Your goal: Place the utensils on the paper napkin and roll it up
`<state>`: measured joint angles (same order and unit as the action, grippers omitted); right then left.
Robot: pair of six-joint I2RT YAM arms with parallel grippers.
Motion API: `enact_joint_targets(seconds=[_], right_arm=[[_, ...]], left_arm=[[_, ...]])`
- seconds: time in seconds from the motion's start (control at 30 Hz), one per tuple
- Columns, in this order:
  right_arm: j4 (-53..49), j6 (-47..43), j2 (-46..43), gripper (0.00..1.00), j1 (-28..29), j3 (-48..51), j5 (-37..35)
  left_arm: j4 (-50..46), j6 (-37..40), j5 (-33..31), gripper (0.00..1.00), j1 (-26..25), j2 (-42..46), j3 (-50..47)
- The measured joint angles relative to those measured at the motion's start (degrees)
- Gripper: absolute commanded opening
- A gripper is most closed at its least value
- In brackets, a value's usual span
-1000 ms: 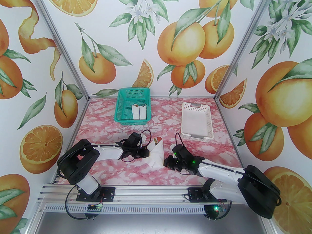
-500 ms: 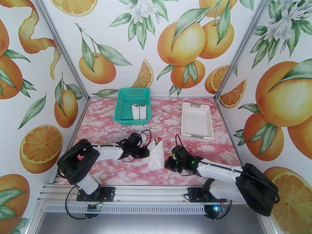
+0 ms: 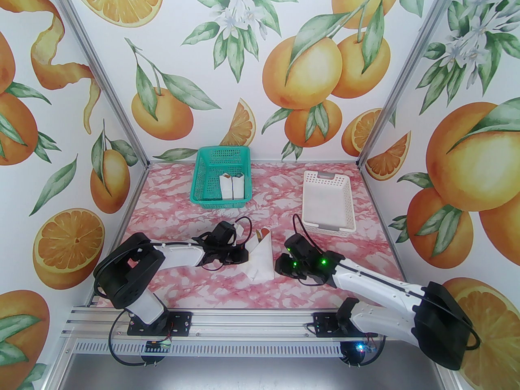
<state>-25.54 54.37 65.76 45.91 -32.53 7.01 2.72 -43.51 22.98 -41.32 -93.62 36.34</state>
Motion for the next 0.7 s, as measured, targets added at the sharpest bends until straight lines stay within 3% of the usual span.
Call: enact_joint_targets(seconds=[0.23, 0.33, 0.57, 0.7], right_arm=[[-3.39, -2.36, 9.07, 0.58, 3.58, -8.33, -6.54], [-4.04, -3.56, 13.66, 0.64, 4.76, -11.8, -8.7], [-5.66, -5.07, 18.88, 0.67, 5.44, -14.58, -11.41], [-5.18, -6.75, 26.43, 0.68, 5.44, -19.82, -12.92]], left_arm=[[0.0, -0.04, -0.17, 0.0, -0.07, 1.09, -1.11], [0.02, -0.04, -0.31, 0.0, -0.13, 1.25, -1.25], [0.04, -0.07, -0.48, 0.0, -0.33, 1.36, -1.33], [0.02, -0.07, -0.5, 0.0, -0.33, 1.36, -1.33]])
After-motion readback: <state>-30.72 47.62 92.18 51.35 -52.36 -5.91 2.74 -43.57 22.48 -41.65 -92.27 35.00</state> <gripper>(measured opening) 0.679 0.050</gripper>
